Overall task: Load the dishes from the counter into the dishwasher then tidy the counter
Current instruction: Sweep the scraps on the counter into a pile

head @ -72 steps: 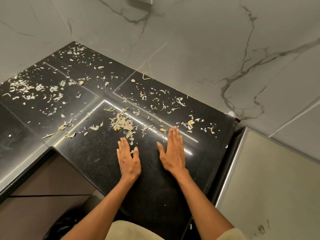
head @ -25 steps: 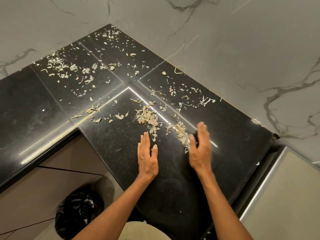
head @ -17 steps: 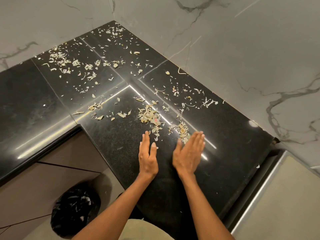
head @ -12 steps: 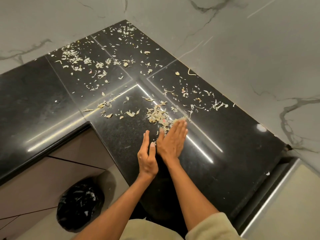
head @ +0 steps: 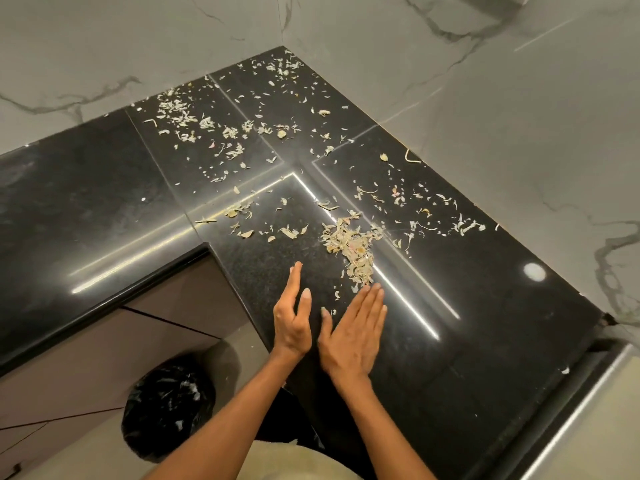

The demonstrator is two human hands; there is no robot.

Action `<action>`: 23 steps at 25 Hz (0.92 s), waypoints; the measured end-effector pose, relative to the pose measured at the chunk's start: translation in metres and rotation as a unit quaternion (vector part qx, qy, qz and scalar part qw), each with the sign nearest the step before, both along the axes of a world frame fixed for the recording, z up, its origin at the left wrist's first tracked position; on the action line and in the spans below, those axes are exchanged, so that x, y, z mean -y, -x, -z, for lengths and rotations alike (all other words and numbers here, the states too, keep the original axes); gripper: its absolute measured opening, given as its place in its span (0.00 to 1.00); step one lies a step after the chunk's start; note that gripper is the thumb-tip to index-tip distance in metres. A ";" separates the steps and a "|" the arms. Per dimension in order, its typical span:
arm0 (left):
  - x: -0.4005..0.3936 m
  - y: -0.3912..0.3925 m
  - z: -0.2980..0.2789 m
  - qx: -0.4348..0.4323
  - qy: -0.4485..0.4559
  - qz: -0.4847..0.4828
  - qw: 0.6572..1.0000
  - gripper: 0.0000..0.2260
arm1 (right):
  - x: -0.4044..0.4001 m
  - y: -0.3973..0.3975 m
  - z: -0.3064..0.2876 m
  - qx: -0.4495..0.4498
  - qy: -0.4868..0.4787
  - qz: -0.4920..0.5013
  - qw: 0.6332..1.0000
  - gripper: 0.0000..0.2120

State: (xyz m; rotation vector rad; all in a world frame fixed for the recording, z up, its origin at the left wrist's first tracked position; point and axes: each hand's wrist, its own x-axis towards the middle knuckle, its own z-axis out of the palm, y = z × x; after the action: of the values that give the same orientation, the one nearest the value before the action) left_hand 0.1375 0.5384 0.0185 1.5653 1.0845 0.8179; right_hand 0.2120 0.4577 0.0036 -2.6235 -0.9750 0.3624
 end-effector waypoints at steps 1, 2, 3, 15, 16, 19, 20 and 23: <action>-0.002 0.004 0.001 -0.005 -0.006 0.007 1.000 0.24 | -0.013 0.005 0.001 -0.003 0.009 -0.010 1.000 0.43; -0.004 0.009 0.003 -0.012 -0.010 0.014 1.000 0.24 | -0.028 0.004 0.000 -0.006 0.017 -0.017 1.000 0.43; -0.007 0.013 0.004 -0.018 -0.014 0.023 0.999 0.25 | -0.046 0.000 -0.001 -0.008 0.025 -0.026 0.999 0.43; -0.113 0.071 0.002 -0.025 -0.029 -0.117 0.992 0.26 | -0.134 0.030 -0.007 0.064 -0.075 -0.250 0.963 0.35; -0.127 0.079 0.004 -0.035 -0.024 -0.120 0.992 0.26 | -0.144 0.046 -0.005 0.071 -0.073 -0.280 0.955 0.35; -0.166 0.105 0.006 -0.081 0.002 -0.078 0.994 0.29 | -0.190 0.082 0.001 0.092 -0.038 -0.359 0.928 0.34; -0.176 0.113 0.005 -0.092 0.005 -0.060 0.994 0.29 | -0.204 0.088 0.004 0.104 -0.016 -0.386 0.917 0.34; -0.204 0.136 0.004 -0.115 -0.014 -0.016 0.993 0.28 | -0.241 0.087 0.008 0.115 0.018 -0.425 0.898 0.34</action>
State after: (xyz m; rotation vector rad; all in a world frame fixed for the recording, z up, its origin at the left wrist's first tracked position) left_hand 0.0016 0.7422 0.0140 1.6993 1.2710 0.6879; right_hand 0.1251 0.6988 -0.0044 -2.1431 -2.1905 0.2506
